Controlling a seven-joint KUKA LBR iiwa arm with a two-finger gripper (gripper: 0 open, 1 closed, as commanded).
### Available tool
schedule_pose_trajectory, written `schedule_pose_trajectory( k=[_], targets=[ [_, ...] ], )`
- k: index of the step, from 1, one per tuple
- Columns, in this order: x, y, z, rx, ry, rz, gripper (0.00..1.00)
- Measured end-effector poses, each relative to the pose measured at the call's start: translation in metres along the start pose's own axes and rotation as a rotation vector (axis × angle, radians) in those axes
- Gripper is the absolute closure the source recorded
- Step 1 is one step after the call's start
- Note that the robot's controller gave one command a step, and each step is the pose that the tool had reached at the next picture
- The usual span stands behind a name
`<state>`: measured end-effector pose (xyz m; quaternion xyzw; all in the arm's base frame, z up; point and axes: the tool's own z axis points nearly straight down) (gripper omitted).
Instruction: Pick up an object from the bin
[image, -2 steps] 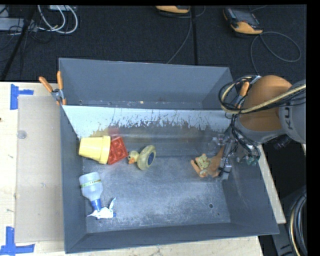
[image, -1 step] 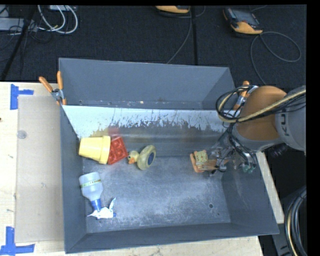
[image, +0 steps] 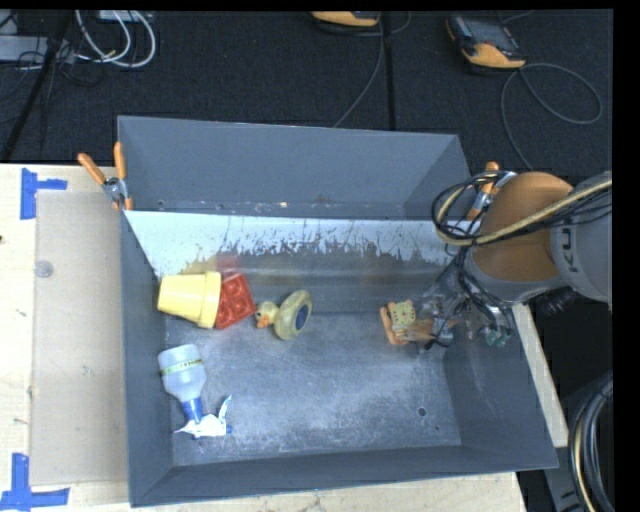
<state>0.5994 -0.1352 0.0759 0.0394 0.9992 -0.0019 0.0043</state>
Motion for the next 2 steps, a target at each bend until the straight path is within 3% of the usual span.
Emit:
schedule_pose_trajectory(
  k=[2],
  targets=[
    [0.0005,0.0008,-0.0058,-0.001,0.0,-0.001,1.0]
  ],
)
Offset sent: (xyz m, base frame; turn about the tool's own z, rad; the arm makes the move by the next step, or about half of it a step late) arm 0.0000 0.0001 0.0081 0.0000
